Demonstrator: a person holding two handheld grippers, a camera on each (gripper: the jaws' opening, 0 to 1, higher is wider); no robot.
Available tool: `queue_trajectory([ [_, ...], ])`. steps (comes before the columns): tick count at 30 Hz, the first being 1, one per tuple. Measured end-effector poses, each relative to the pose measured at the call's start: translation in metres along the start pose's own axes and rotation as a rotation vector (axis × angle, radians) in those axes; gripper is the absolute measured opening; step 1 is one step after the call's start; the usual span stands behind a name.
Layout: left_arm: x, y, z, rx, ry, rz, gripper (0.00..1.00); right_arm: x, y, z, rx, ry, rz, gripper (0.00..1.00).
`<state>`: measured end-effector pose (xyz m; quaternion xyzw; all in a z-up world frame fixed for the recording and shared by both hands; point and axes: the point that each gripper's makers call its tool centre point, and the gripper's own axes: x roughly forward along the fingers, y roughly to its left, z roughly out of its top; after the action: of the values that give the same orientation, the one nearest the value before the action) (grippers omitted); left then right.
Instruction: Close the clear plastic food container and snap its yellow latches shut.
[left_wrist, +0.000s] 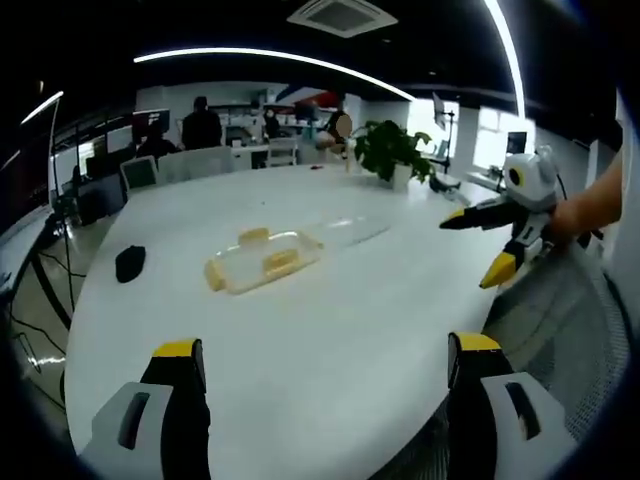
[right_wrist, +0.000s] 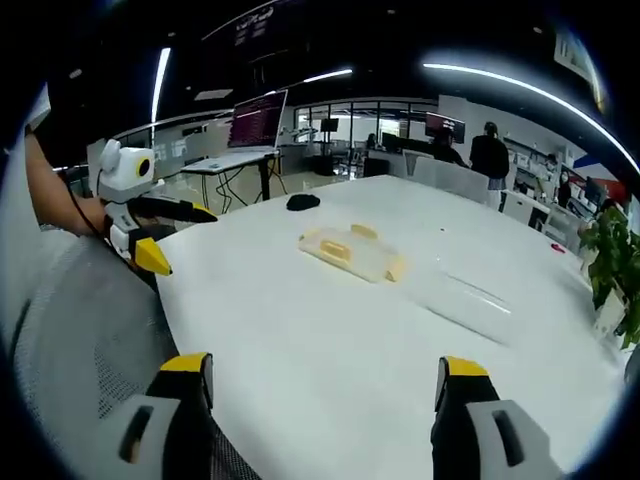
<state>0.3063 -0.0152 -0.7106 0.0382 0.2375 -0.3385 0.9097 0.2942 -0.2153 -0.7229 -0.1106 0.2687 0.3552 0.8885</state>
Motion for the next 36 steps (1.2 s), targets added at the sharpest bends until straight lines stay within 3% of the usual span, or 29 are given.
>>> queue_trajectory([
  [36, 0.0019, -0.0007, -0.0025, -0.006, 0.01, -0.011, 0.99, 0.0009, 0.0012, -0.0016, -0.016, 0.008, 0.004, 0.9],
])
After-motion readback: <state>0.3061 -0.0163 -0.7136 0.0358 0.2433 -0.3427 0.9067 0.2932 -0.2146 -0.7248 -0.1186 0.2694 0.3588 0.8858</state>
